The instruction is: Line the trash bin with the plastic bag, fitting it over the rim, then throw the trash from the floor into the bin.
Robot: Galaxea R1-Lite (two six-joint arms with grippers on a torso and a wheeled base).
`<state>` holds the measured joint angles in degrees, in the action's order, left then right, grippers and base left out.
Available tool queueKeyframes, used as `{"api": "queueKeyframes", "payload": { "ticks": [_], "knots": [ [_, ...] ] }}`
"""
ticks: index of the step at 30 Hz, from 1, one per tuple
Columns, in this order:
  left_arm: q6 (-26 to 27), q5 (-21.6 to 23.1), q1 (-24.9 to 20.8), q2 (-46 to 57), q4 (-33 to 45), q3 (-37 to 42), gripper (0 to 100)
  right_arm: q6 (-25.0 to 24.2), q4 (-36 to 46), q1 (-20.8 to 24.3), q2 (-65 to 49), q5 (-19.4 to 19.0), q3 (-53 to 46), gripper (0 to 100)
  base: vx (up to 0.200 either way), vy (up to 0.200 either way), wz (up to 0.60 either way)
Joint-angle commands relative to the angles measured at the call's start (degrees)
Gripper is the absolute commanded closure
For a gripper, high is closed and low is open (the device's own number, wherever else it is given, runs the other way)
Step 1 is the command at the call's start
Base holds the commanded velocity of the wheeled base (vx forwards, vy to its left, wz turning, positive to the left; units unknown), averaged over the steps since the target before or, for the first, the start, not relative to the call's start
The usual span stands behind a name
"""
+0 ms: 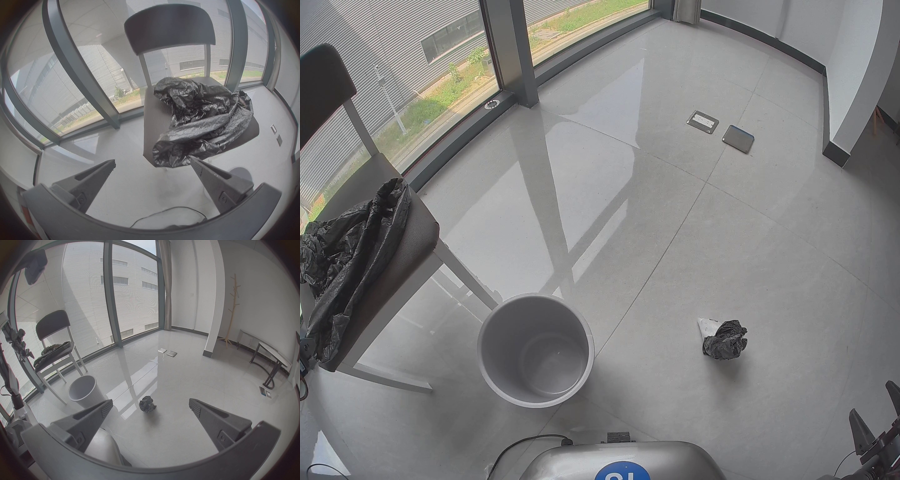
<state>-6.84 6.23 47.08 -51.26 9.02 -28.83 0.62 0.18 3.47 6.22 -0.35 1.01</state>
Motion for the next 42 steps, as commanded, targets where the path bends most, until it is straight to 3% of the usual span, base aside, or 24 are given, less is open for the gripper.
{"api": "queueKeyframes", "payload": {
  "ticks": [1, 4, 10, 23, 28, 34, 42],
  "knots": [
    [-0.10, 3.44, 2.49, -1.74, 1.88, -1.14, 0, -0.01, -0.01, 0.13, 0.29, 0.00, -0.84, 0, 0.000, 0.000, 0.00],
    [-0.02, 6.60, 5.92, -4.37, 1.61, -1.23, 0, -0.01, -0.01, 0.13, 0.20, 0.00, -0.84, 0, 0.000, 0.000, 0.00],
    [0.16, 7.66, 8.55, -9.21, -2.08, -1.05, 0, -0.01, -0.01, 0.13, 0.20, 0.00, -0.84, 0, 0.000, 0.000, 0.00],
    [0.25, 8.10, 8.82, -14.13, -5.07, 1.67, 0, -0.01, -0.01, 0.13, 0.29, 0.00, -0.84, 0, 0.000, 0.000, 0.00],
    [-0.19, 8.27, 8.82, -17.12, -11.48, 4.84, 0, -0.01, -0.01, 0.13, 0.20, 0.00, -0.92, 0, 0.000, 0.000, 0.00],
    [-1.16, 13.81, 8.82, -17.29, -15.35, 6.86, 0, 0.08, -0.09, 0.04, 0.02, 0.00, -0.92, 0, 0.000, 0.000, 0.00],
    [-1.16, 13.46, 8.82, -16.33, -15.52, 8.00, 0, 0.17, -0.09, 0.04, -0.15, 0.00, -0.92, 0, 0.000, 0.000, 0.00]
  ]
}}
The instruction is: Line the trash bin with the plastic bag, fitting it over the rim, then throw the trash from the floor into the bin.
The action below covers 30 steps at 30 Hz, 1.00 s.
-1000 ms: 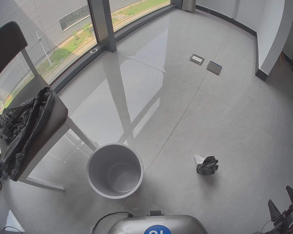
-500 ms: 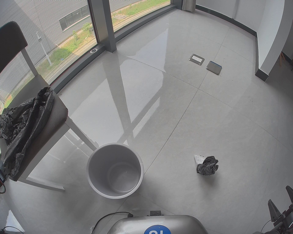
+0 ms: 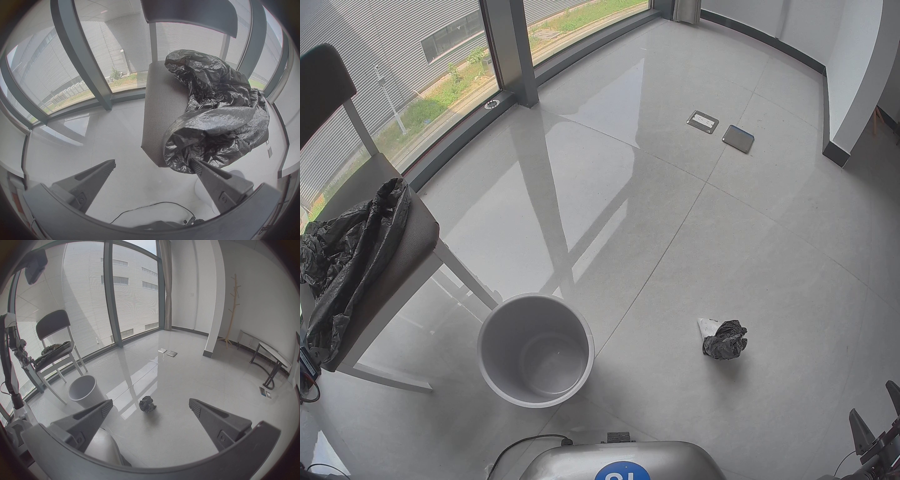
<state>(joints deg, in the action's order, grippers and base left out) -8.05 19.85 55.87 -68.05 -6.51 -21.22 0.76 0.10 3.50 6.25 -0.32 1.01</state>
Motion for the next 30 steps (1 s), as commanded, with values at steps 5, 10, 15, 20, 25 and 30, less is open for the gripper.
{"api": "queueKeyframes", "payload": {
  "ticks": [5, 10, 15, 20, 25, 30],
  "knots": [
    [-0.04, -0.42, 0.03, 0.72, -0.70, 0.57, 0, 0.04, -0.01, 0.02, -0.28, -0.03, -0.92, 0, 0.000, 0.000, 0.00],
    [-0.13, -0.86, 0.12, 0.64, -3.42, 1.45, 0, 0.04, -0.01, 0.02, -0.28, -0.03, -0.92, 0, 0.000, 0.000, 0.00],
    [-0.13, -0.95, 0.38, 0.28, -3.69, 1.62, 100, 0.04, -0.01, 0.02, -0.28, -0.03, -0.92, 0, 0.000, 0.000, 0.00],
    [0.14, -0.25, 1.43, -0.59, -3.77, 1.27, 100, 0.39, -0.01, 0.02, -0.37, -0.03, -0.92, 0, 0.000, 0.000, 0.00],
    [-0.04, 1.95, 1.43, -0.59, -3.60, 1.89, 100, 0.65, -0.01, 0.02, -0.28, 0.05, -0.92, 0, 0.000, 0.000, 0.00],
    [-0.04, 2.48, 1.43, -0.33, -3.69, 3.47, 100, 0.74, -0.01, -0.25, -0.01, 0.32, -0.92, 0, 0.000, 0.000, 0.00]
  ]
}}
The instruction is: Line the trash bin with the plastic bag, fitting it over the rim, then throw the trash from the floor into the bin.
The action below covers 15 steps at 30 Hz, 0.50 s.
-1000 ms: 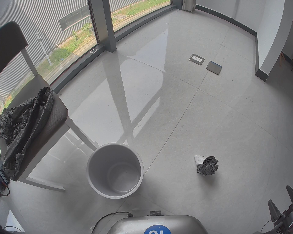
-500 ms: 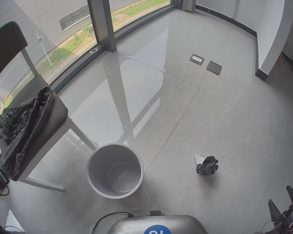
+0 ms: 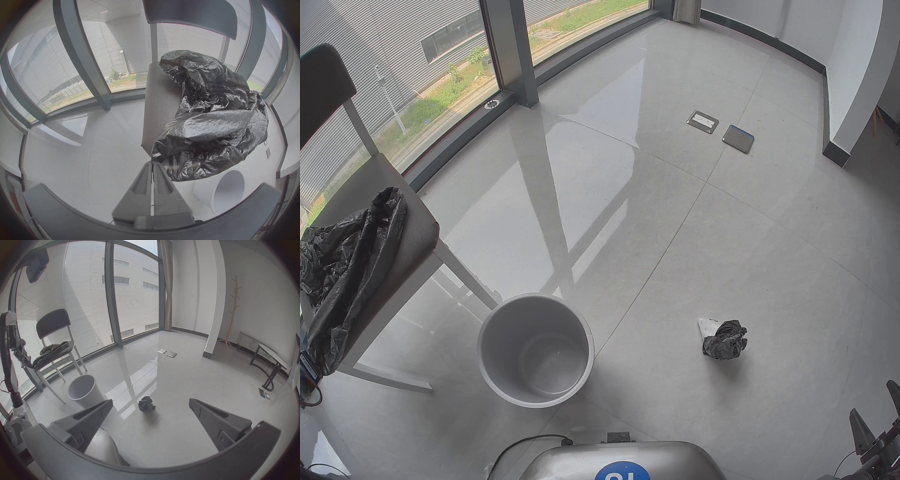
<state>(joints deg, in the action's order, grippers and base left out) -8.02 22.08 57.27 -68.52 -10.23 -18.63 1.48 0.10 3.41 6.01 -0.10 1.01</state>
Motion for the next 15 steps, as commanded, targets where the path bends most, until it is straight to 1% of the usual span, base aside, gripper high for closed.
{"api": "queueKeyframes", "payload": {
  "ticks": [1, 4, 5, 8, 10, 15],
  "knots": [
    [-0.06, 0.51, 0.02, 0.14, 0.12, 1.14, 100, 0.02, -0.01, -0.25, 0.23, 0.10, -0.84, 0, 0.000, 0.000, 0.00],
    [-0.15, 1.30, 0.02, -0.03, 0.03, 1.75, 100, 0.02, -0.01, -0.51, 0.41, 0.10, -0.84, 0, 0.000, 0.000, 0.00],
    [-0.24, 1.48, 0.02, -0.03, 0.03, 1.84, 0, 0.02, -0.01, -0.60, 0.41, 0.10, -0.92, 0, 0.000, 0.000, 0.00],
    [-0.86, 2.44, 0.02, 0.14, -0.06, 1.84, 0, 0.02, -0.01, -0.69, 0.49, 0.10, -0.92, 0, 0.000, 0.000, 0.00],
    [-2.44, 4.38, 0.02, 0.06, -0.67, 1.75, 0, 0.02, -0.01, -0.69, 0.58, 0.10, -0.92, 0, 0.000, 0.000, 0.00],
    [-2.88, 6.84, 0.02, -0.12, -2.16, 1.75, 0, 0.02, -0.01, -0.69, 0.58, 0.10, -0.92, 0, 0.000, 0.000, 0.00]
  ]
}}
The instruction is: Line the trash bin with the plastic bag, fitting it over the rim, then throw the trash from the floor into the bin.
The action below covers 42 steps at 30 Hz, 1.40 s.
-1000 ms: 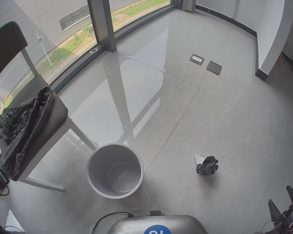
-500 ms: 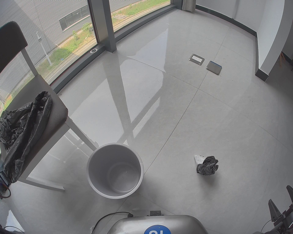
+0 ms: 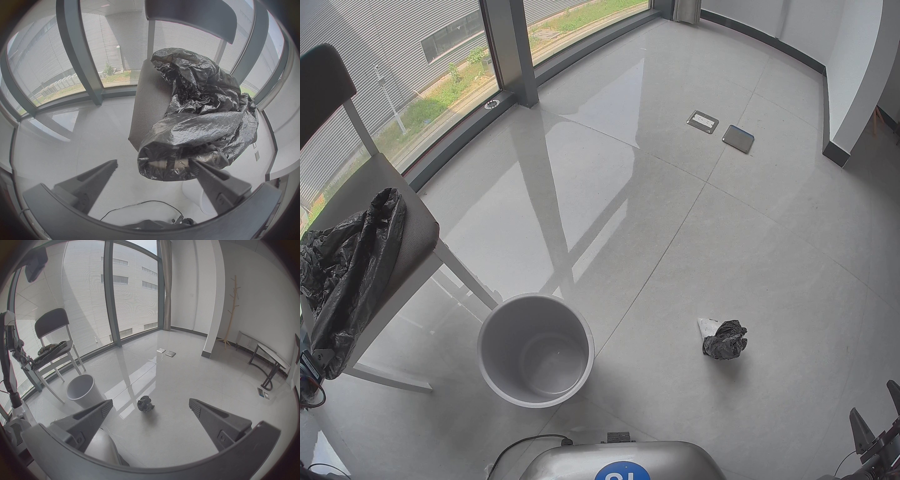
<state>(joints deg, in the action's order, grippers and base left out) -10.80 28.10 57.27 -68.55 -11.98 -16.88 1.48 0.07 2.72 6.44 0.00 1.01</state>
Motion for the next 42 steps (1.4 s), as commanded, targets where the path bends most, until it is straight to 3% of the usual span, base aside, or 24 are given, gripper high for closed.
{"api": "queueKeyframes", "payload": {
  "ticks": [1, 11, 15, 17, 42],
  "knots": [
    [-0.10, 1.08, 0.02, -0.18, -0.41, -0.08, 0, 0.02, 0.01, 0.01, 0.16, 0.00, -0.84, 0, 0.000, 0.000, 0.00],
    [0.96, 1.17, 0.02, -2.20, -7.09, -1.22, 0, 0.02, 0.01, 0.01, 0.07, 0.00, -0.84, 0, 0.000, 0.000, 0.00],
    [4.38, 0.90, 0.02, -3.43, -7.97, -0.87, 0, 0.11, 0.01, 0.09, 0.07, 0.00, -0.92, 0, 0.000, 0.000, 0.00],
    [8.52, 1.61, 0.02, -4.23, -7.97, -0.43, 0, 0.02, 0.01, 0.01, 0.07, 0.00, -0.84, 0, 0.000, 0.000, 0.00],
    [12.91, 3.98, 0.02, -10.20, -8.93, -0.61, 0, 0.46, 0.01, -0.08, -0.11, -0.09, -0.84, 0, 0.000, 0.000, 0.00]
  ]
}}
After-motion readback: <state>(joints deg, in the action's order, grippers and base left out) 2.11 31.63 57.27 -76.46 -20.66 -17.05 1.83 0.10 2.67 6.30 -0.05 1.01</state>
